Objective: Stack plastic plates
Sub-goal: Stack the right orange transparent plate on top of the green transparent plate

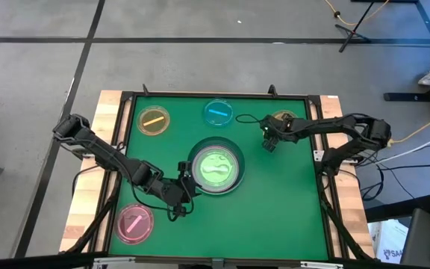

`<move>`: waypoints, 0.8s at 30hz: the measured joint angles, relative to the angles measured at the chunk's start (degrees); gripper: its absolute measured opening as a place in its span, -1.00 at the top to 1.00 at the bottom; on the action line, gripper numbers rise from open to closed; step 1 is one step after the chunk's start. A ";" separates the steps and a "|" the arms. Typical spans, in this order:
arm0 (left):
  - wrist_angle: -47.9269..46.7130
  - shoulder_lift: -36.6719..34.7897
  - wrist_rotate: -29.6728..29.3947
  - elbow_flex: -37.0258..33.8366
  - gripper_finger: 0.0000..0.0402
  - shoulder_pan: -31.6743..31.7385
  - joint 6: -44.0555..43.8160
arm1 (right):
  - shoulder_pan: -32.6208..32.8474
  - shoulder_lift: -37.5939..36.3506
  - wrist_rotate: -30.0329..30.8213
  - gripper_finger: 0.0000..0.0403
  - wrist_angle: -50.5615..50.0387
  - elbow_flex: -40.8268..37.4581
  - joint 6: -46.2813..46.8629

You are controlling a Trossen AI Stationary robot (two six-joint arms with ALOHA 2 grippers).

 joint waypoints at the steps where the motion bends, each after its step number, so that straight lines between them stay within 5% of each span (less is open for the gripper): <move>1: 0.00 0.00 0.02 0.00 0.45 0.00 0.00 | -0.03 0.04 0.37 0.22 0.05 0.00 -0.31; 6: 0.00 0.00 0.02 0.00 0.45 0.00 0.00 | -0.26 0.12 0.33 0.29 0.15 -0.02 -1.46; 20: 0.00 0.00 0.02 0.00 0.45 0.00 0.00 | -0.28 0.25 -1.19 0.96 1.89 -0.20 -4.96; 24: 0.00 0.00 0.03 0.00 0.45 0.00 0.00 | -0.30 0.25 -1.08 0.97 2.10 -0.20 -6.83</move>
